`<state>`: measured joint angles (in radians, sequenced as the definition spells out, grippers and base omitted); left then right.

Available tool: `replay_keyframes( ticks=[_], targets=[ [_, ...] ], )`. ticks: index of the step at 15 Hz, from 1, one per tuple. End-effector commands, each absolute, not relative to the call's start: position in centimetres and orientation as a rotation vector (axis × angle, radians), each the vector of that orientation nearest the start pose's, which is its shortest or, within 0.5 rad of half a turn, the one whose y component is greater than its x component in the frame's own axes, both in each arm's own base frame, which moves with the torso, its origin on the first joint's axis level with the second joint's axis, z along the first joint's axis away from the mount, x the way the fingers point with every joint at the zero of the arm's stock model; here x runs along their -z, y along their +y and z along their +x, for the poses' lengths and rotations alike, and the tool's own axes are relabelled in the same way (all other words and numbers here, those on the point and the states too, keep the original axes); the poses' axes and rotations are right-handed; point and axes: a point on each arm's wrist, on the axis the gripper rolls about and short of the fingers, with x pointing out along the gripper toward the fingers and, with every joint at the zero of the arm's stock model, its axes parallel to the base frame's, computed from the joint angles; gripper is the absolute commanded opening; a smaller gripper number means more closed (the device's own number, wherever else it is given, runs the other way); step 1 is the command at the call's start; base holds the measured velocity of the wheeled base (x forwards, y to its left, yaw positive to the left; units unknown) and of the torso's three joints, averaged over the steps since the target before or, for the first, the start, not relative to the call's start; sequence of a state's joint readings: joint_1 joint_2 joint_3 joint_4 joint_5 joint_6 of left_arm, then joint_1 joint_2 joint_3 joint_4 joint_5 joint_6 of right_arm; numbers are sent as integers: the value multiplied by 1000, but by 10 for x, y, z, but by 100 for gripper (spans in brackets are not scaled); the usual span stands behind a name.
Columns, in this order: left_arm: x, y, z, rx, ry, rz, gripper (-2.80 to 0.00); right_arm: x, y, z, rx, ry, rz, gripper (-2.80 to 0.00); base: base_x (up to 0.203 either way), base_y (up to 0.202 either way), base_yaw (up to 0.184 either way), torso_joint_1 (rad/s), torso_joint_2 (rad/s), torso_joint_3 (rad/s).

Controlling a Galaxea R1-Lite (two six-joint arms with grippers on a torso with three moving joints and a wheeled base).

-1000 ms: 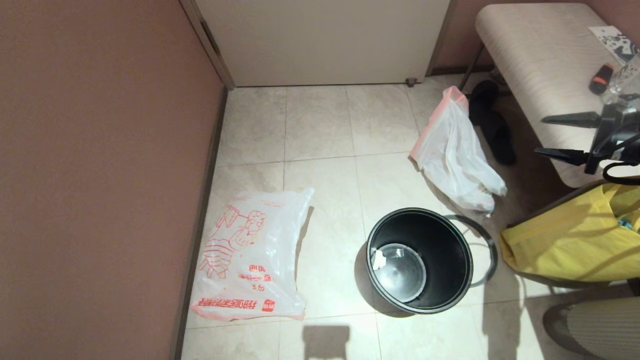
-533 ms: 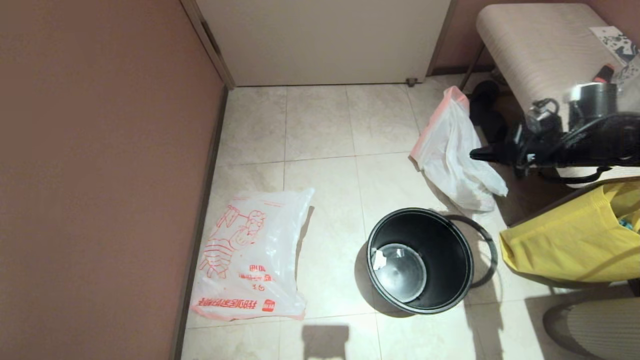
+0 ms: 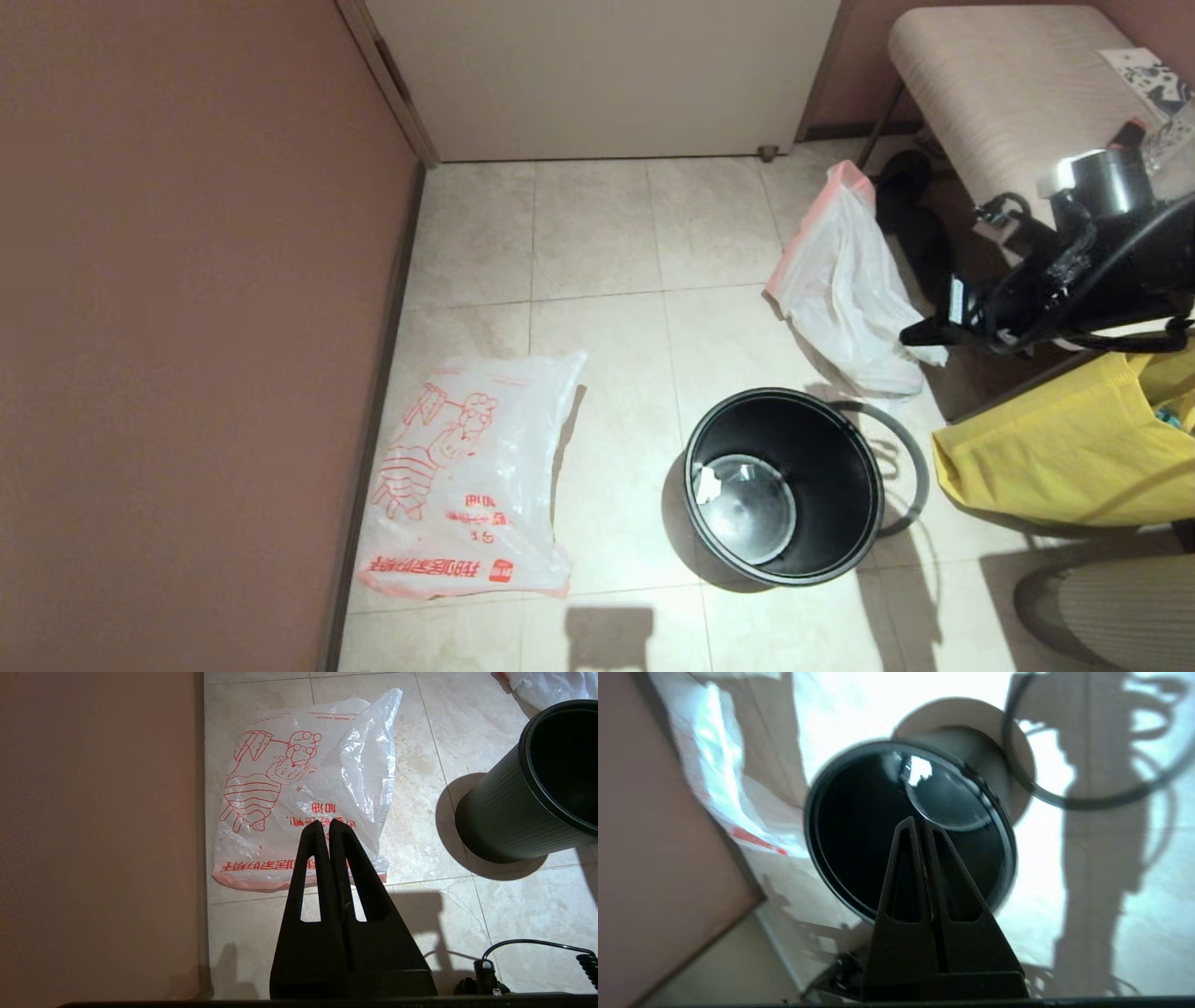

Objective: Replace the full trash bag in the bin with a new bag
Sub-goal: Pick up a new trash bag

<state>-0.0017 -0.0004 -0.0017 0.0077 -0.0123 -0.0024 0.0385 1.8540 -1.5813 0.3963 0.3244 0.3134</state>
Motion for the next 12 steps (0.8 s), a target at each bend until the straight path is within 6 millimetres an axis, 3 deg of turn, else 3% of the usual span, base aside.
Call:
replay_keyframes(
  ticks=[1, 7, 12],
  targets=[
    [-75, 0, -23, 14, 7, -3, -280, -274, 24, 310, -249, 672, 368, -280, 0, 0, 0, 0, 0, 0],
    [-75, 0, -23, 14, 6, -3, -280, -275, 36, 208, -198, 695, 205, -280, 0, 0, 0, 0, 0, 0],
    [-75, 0, -23, 14, 6, -3, -280, -277, 29, 142, -151, 631, 147, -280, 0, 0, 0, 0, 0, 0]
  ],
)
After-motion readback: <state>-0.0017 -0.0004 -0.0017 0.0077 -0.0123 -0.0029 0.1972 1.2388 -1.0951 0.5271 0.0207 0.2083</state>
